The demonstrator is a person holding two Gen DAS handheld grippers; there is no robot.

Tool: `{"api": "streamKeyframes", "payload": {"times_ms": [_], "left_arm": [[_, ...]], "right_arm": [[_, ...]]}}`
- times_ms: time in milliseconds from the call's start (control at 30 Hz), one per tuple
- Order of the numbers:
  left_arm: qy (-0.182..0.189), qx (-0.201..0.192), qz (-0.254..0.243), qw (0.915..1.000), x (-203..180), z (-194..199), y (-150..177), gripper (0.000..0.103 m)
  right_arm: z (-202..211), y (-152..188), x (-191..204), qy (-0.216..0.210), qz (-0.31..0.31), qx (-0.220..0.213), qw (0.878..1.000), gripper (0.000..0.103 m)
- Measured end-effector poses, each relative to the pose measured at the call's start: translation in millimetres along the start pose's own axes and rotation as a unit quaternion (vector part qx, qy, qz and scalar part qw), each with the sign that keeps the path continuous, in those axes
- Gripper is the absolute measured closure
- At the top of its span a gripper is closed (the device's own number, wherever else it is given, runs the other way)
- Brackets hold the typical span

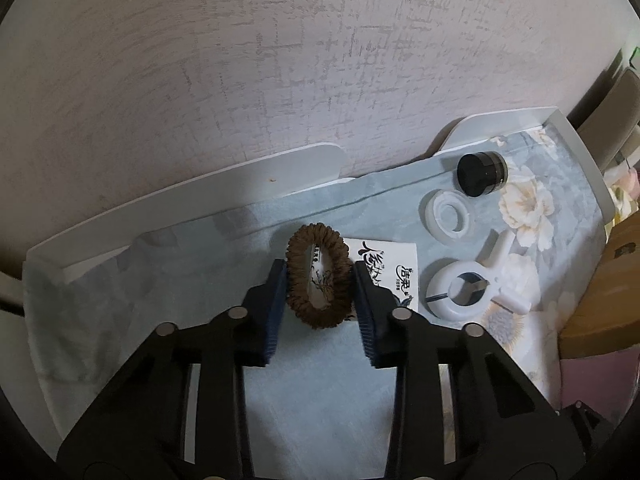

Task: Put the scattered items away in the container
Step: 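Grasp the brown hair tie with the left tool while the right tool grasps the pink clothespin, then carry the hair tie and clothespin over the cardboard box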

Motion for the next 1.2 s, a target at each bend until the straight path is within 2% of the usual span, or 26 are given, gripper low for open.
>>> {"api": "streamKeyframes", "payload": {"times_ms": [133,433,667,1000,1200], "left_arm": [[0.007,-0.002,0.011,0.9999,4.8,3.2,2.9,0.087],[0.013,-0.018,0.027,0.9994,17.1,22.9,5.5,0.088],[-0.015,-0.03,0.029,0.999,26.1,56.8,6.8,0.088],[-0.024,-0.049,0.072,0.996,43.3,132.0,18.1,0.088],[-0.02,-0.057,0.067,0.996,15.9,177.9,26.5,0.088]], "right_arm": [[2.3,-1.4,-3.2,-0.004,-0.002,-0.006,1.0,0.08],[11.8,-3.5,-3.5,-0.015,0.006,-0.02,1.0,0.081],[34.9,-14.7,-0.6,-0.03,0.012,-0.037,0.999,0.081],[112.3,-48.5,7.9,-0.082,0.041,-0.081,0.992,0.081],[158.9,-67.4,-13.2,-0.113,0.045,-0.07,0.99,0.081]]}}
Point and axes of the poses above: each gripper's, at about its wrist camera, not at the fingertips, and z roughly against the way its jaws point, x to its left, y to its underside, the point moved 3 cm from there along -z, roughly the way its jaws point, and after that the axes turned 4 degrees about -y, right-handed, at the moved point
